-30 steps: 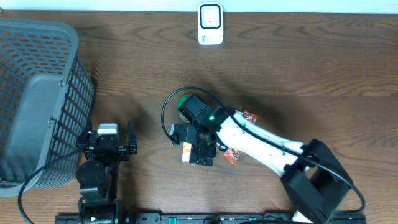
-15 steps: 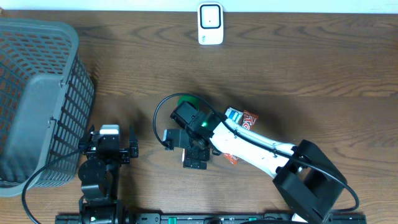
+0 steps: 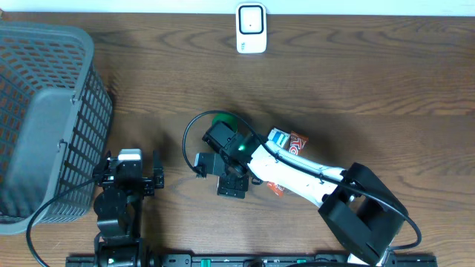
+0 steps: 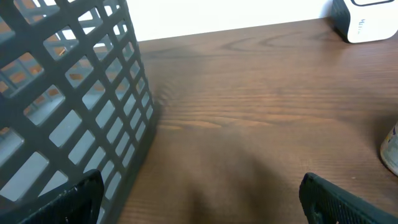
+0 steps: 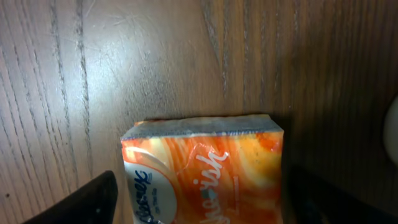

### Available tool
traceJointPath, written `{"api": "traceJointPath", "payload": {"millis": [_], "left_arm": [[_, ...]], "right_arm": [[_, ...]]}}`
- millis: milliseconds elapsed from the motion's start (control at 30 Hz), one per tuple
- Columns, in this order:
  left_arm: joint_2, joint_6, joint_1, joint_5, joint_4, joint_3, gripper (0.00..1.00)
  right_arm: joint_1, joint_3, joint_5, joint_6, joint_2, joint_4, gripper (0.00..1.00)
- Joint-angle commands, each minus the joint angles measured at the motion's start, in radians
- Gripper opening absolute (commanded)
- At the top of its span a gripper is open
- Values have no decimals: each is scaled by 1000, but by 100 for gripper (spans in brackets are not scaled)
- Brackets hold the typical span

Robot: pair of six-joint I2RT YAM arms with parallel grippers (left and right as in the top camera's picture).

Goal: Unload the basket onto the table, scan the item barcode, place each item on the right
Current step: 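Reach the right gripper to the orange tissue pack and grasp it, then lift the tissue pack and carry it toward the white scanner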

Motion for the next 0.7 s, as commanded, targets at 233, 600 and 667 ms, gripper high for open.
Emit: {"api": "traceJointPath", "payload": {"millis": [233, 600, 667], "left_arm": [[-2, 3, -2, -15, -2, -3, 100], [-2, 3, -2, -15, -25, -3, 100], [-2, 3, -2, -15, -24, -3, 100]], "right_arm": [[4, 5, -12, 18, 7, 7, 84], [4, -15, -12, 35, 42, 29, 80], [4, -15, -12, 37, 61, 29, 77]]}}
